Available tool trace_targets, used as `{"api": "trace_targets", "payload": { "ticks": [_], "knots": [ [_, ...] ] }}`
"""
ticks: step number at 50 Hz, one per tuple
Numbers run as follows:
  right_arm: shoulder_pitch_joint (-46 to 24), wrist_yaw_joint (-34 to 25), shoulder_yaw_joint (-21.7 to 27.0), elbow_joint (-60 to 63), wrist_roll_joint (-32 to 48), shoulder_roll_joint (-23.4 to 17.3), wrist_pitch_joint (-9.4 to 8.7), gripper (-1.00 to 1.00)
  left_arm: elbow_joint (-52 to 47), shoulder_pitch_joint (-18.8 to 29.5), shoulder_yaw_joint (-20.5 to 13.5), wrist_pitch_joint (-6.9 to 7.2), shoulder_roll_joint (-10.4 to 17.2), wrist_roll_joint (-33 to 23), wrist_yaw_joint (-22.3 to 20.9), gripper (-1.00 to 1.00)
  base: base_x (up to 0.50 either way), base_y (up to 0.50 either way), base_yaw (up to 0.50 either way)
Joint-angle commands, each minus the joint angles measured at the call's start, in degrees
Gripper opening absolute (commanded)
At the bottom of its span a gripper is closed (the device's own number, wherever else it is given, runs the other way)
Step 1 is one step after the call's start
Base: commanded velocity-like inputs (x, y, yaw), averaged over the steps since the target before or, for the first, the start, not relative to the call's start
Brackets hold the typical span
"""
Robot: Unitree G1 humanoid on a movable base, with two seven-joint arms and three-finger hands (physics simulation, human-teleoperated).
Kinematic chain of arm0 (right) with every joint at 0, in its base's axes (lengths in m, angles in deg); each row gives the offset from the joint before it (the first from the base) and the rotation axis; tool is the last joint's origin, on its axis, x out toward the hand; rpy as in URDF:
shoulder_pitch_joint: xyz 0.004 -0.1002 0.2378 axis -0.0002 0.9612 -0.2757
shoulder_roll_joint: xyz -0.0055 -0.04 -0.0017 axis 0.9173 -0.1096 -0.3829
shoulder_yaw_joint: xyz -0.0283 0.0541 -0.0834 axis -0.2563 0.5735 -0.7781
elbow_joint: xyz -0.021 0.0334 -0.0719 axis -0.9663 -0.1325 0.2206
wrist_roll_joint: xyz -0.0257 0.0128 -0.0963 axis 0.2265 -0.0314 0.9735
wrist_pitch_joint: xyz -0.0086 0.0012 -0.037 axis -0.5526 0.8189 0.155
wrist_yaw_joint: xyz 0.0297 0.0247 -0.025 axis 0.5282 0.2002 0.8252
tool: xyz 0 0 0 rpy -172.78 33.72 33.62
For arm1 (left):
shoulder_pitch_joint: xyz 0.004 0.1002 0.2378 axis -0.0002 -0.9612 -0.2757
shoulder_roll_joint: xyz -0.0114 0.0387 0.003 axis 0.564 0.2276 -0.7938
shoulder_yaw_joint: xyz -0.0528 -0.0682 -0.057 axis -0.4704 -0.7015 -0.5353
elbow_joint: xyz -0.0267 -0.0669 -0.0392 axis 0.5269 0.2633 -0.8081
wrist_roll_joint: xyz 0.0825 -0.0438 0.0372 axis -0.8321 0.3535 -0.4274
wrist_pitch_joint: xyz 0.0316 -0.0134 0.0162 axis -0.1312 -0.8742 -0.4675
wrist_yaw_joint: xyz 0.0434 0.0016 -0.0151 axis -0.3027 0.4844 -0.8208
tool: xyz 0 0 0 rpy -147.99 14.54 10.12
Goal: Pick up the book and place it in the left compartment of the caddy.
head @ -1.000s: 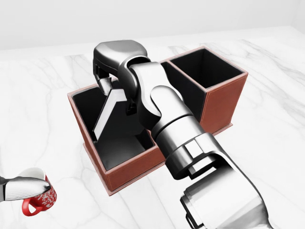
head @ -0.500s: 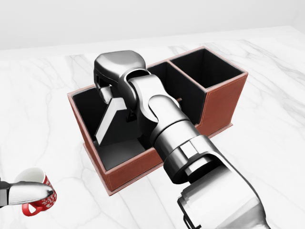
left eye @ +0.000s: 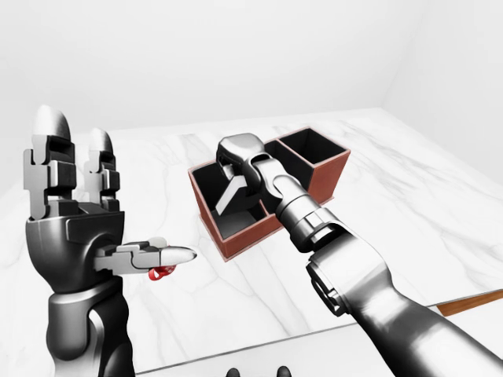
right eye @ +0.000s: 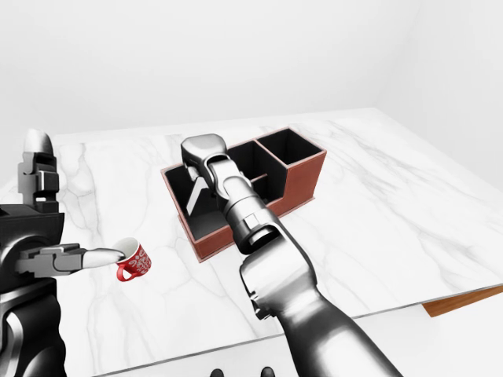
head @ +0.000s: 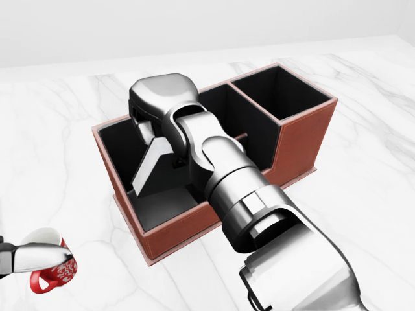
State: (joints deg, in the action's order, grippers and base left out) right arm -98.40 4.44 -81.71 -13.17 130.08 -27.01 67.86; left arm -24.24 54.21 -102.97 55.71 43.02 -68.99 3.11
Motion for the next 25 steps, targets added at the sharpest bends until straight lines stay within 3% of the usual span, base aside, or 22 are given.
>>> {"api": "trace_targets", "payload": {
  "ticks": [1,8,25],
  "knots": [
    [-0.8,6.1,0.9,-1.1,1.4,0.0,0.73,-1.00,0.8,-0.1,-0.2,0.00,0.1,0.2,-0.2,1.00,0.00,0.00,0.00],
    [-0.8,10.0,1.0,-2.2,1.7,-0.3,1.15,-1.00,0.3,-0.4,-0.1,0.00,0.0,0.3,-0.2,1.00,0.00,0.00,0.00],
    [0.2,12.0,0.8,-3.3,2.6,0.5,1.80,-1.00,-0.2,-0.6,-0.4,0.00,0.0,0.5,-0.2,1.00,0.00,0.00,0.00]
  ]
}}
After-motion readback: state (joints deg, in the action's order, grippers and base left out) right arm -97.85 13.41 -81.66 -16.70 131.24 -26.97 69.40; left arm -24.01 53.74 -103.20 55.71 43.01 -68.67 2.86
